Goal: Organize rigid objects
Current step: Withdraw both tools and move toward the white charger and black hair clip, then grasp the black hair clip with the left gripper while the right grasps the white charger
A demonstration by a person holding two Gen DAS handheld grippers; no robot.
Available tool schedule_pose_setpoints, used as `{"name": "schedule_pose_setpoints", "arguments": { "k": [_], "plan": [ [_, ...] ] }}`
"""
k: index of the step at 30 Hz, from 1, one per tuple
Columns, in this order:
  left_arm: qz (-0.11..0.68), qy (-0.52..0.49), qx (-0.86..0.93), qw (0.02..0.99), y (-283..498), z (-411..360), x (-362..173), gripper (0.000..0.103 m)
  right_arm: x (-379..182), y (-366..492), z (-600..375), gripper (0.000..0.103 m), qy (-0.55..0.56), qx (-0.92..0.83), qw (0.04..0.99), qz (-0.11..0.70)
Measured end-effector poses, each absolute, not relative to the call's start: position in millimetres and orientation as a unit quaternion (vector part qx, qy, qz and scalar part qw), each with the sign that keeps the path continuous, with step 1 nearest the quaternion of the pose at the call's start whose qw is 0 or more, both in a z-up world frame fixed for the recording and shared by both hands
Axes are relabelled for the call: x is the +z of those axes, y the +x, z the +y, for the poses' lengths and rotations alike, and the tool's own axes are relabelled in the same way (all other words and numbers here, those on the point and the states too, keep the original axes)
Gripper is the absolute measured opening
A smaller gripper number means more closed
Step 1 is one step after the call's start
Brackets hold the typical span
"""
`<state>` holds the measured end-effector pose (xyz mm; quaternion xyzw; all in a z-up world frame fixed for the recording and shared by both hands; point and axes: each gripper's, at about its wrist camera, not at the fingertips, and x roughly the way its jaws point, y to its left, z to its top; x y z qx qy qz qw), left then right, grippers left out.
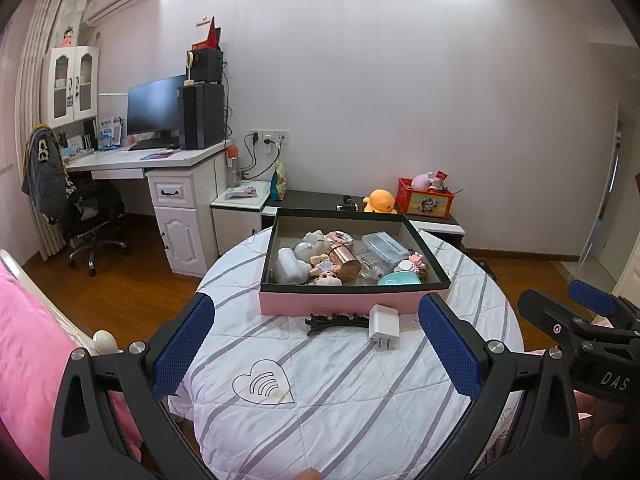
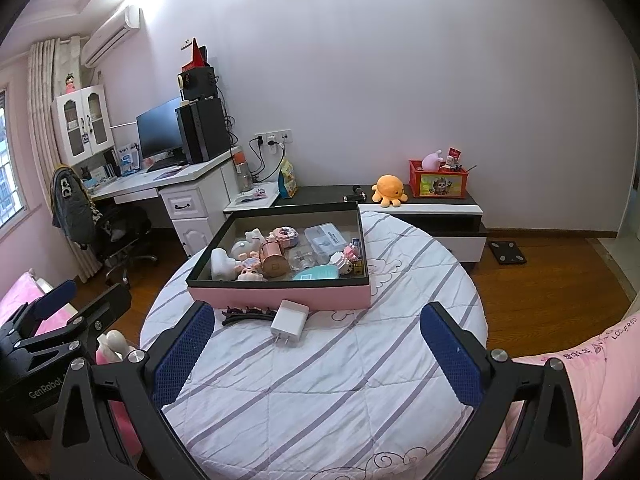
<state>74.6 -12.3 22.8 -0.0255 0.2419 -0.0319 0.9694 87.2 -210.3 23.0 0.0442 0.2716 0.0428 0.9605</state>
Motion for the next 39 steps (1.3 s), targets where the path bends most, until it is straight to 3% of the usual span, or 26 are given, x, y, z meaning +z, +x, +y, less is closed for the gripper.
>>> {"name": "schedule_pose_setpoints", "arguments": {
  "k": [11,25,35,39],
  "plan": [
    [0.272,-0.032,-0.030,0.961,104,-4,0,0.103,4,108,-209,0.103,0.035,0.030,0.954,0.295],
    [0.355,-0.016,-0.028,0.934,176,-3,-74,0.103,-82,191,-194,0.103,0.043,0.048,0.913,0.402],
    [0.379,-0.003,-0.005,0.925,210,11,-104,0.103,-111,239,-180,0.103,0.065,0.076,0.897,0.431],
    [0.387,0.003,-0.004,0.922,218,10,-112,0.103,-122,250,-171,0.094,0.054,0.086,0.890,0.445]
  ]
}}
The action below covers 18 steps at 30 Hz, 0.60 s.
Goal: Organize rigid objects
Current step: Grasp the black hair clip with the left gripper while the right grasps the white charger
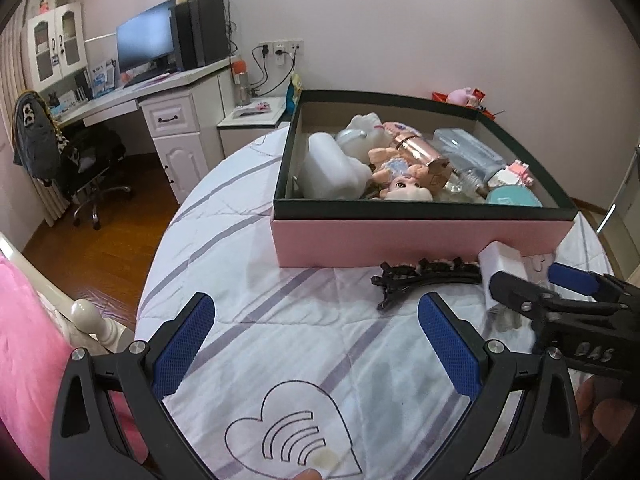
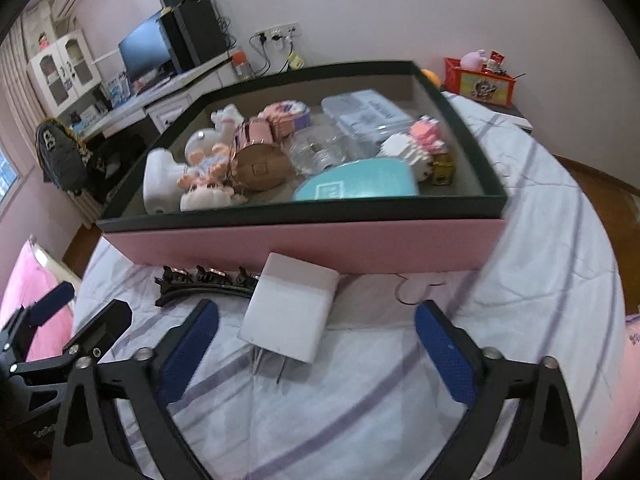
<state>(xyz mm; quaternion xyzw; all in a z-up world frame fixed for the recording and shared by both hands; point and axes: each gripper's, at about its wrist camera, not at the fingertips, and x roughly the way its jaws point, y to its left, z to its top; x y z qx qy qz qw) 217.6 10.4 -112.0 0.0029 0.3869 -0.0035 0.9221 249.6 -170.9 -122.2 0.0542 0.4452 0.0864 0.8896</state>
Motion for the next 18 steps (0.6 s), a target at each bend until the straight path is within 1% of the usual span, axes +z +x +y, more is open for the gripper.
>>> {"name": "schedule_pose_setpoints", "arguments": {
  "k": [1,2,3,4,5,6,7,8,18],
  "plan": [
    [0.389,0.003,-0.003,0.921,219,11,-114,0.103,-126,251,-167,0.089,0.046,0.087,0.888,0.449],
    [0.390,0.004,-0.004,0.921,220,10,-115,0.103,-130,252,-165,0.080,0.037,0.086,0.887,0.452],
    [0.392,0.004,-0.004,0.920,221,9,-117,0.103,-134,251,-162,0.079,0.021,0.081,0.889,0.450],
    [0.395,0.004,-0.005,0.919,222,7,-118,0.103,-134,250,-161,0.072,0.011,0.078,0.893,0.443],
    [0.397,0.004,-0.007,0.918,223,6,-120,0.103,-134,248,-161,0.063,0.007,0.077,0.895,0.439],
    [0.400,0.004,-0.008,0.917,224,5,-122,0.103,-133,247,-163,0.058,0.008,0.078,0.896,0.436],
    [0.401,0.004,-0.010,0.916,225,4,-123,0.103,-132,246,-165,0.047,0.008,0.080,0.898,0.433],
    [0.403,0.004,-0.013,0.915,226,2,-123,0.103,-132,246,-166,0.042,0.006,0.079,0.898,0.432],
    [0.413,0.002,-0.067,0.908,234,-35,-122,0.103,-126,237,-196,0.041,0.002,0.066,0.903,0.425]
  ]
}}
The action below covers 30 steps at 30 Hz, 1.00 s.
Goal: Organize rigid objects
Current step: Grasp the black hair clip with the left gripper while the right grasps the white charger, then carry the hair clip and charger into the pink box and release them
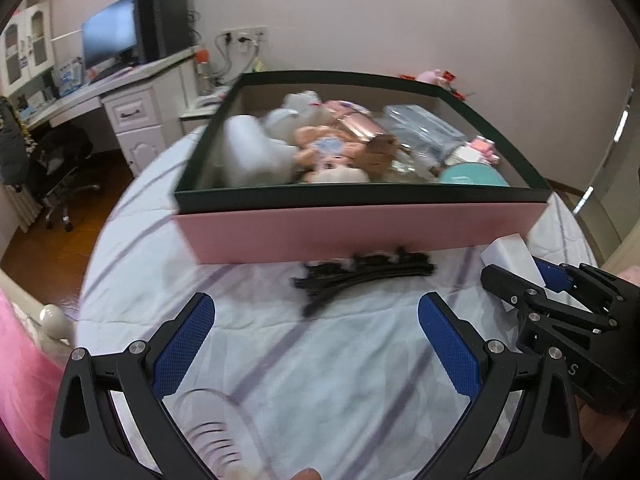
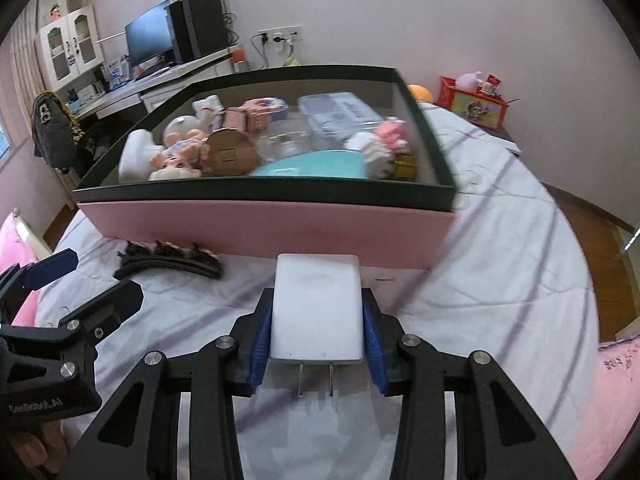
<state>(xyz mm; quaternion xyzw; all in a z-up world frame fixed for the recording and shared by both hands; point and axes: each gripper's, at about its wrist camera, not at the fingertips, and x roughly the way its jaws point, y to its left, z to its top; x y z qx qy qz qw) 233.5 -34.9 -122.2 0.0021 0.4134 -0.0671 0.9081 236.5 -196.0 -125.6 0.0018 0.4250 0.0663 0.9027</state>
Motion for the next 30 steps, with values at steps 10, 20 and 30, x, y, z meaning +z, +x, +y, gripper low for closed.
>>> {"name": "schedule_pose_setpoints", "arguments": {
  "k": [10,20,30],
  "plan": [
    [0.456,-0.004,-0.049,0.889,268,-70,-141,0.103,-126,237,-227,0.041,0.018,0.050,0.903,0.425],
    [0.447,-0.028,-0.066,0.891,269,-63,-138,0.097,-125,235,-227,0.041,0.025,0.059,0.903,0.424],
    [0.403,-0.030,-0.053,0.913,234,-40,-106,0.097,-105,219,-226,0.041,0.045,0.087,0.904,0.416]
  ]
}}
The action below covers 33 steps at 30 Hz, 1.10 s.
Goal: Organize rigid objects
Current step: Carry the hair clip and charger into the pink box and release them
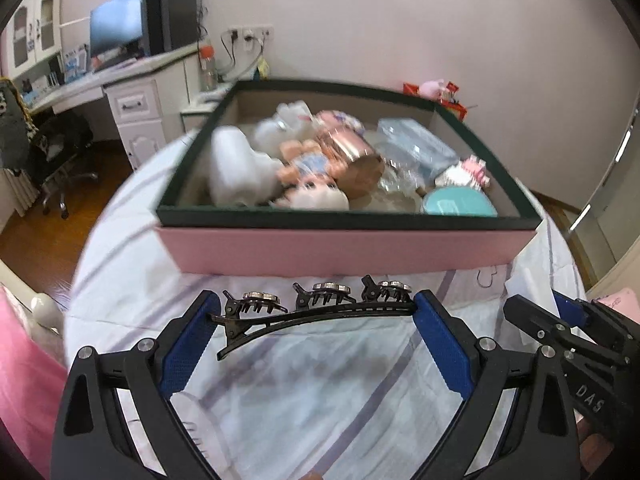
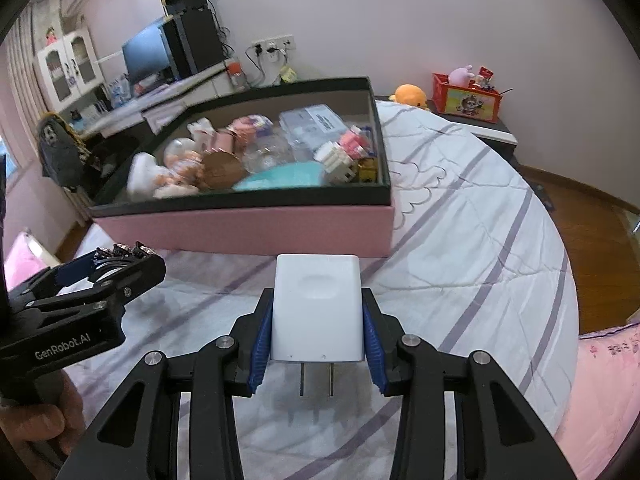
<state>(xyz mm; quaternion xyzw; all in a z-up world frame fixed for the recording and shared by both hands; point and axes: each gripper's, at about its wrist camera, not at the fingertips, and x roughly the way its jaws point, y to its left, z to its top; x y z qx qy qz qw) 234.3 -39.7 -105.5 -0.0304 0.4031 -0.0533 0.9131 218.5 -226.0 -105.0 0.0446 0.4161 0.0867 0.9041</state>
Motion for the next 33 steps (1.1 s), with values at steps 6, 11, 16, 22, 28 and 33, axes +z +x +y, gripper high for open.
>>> {"name": "schedule_pose_setpoints", "arguments": {
  "k": [6,11,16,22,28,33],
  "plan": [
    [0.366,-0.029,-0.050,0.929,226,-23,-70,0.097,-70,213,-222,0.041,0.051,0.112,0.913,0.389],
    [0.339,-0.022,-0.050,0.939,238,-16,-45,0.098,-39,230,-217,0.041,0.036,0.115,0.925,0.360],
    [0.308,-0.015,-0.049,0.950,262,-12,-18,0.098,-11,262,-217,0.041,0.027,0.112,0.936,0.333],
    [0.304,-0.010,-0.052,0.951,307,-14,-10,0.098,-8,307,-212,0.041,0.028,0.116,0.936,0.332],
    [0.320,-0.001,-0.055,0.946,359,-21,-23,0.098,-29,355,-204,0.041,0.030,0.119,0.926,0.357],
    [0.338,-0.004,-0.052,0.940,399,-21,-35,0.098,-50,388,-201,0.041,0.033,0.116,0.918,0.379]
  ]
}}
